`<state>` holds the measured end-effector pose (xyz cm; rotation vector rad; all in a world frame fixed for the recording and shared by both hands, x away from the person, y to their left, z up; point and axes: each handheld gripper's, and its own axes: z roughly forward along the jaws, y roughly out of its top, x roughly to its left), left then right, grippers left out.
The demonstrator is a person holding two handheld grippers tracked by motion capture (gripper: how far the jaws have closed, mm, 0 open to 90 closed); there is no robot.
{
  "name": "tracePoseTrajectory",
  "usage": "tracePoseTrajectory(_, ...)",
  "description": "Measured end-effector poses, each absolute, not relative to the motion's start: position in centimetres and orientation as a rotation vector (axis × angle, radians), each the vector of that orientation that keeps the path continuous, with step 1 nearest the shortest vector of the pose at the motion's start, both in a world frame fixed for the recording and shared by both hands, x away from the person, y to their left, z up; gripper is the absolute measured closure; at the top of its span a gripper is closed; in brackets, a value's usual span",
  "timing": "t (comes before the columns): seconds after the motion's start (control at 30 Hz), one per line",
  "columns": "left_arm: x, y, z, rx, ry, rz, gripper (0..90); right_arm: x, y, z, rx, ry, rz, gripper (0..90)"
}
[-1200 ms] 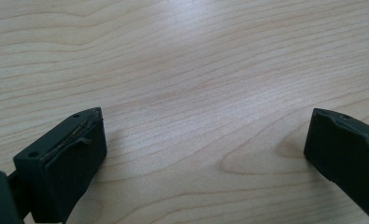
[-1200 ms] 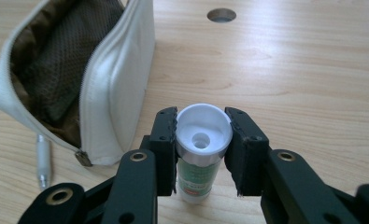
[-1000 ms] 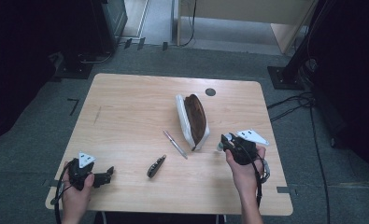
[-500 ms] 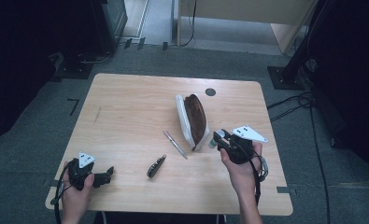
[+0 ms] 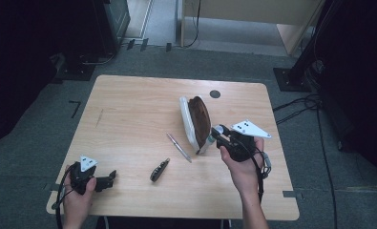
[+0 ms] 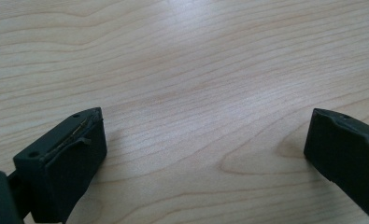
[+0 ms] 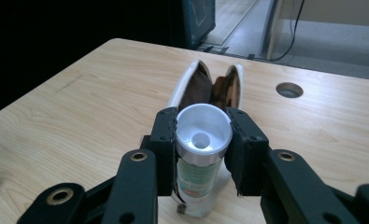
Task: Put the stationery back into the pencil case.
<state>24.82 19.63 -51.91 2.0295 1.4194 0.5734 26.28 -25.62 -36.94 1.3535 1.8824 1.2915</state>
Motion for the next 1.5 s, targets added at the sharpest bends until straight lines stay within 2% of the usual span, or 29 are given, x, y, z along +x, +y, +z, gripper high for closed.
tracePoseTrajectory(0.5,24.8,19.6,-51.9,2.026,1.419,0.575,0.0,29.8,-23.7,-37.6,1.347,1.907,1.279,66.2)
tracePoseTrajectory(1.5,24.8,19.6,-52.0,2.026,1.414,0.575,0.0,31.4,-22.3,-38.6,1.354,1.935,1.244,66.2)
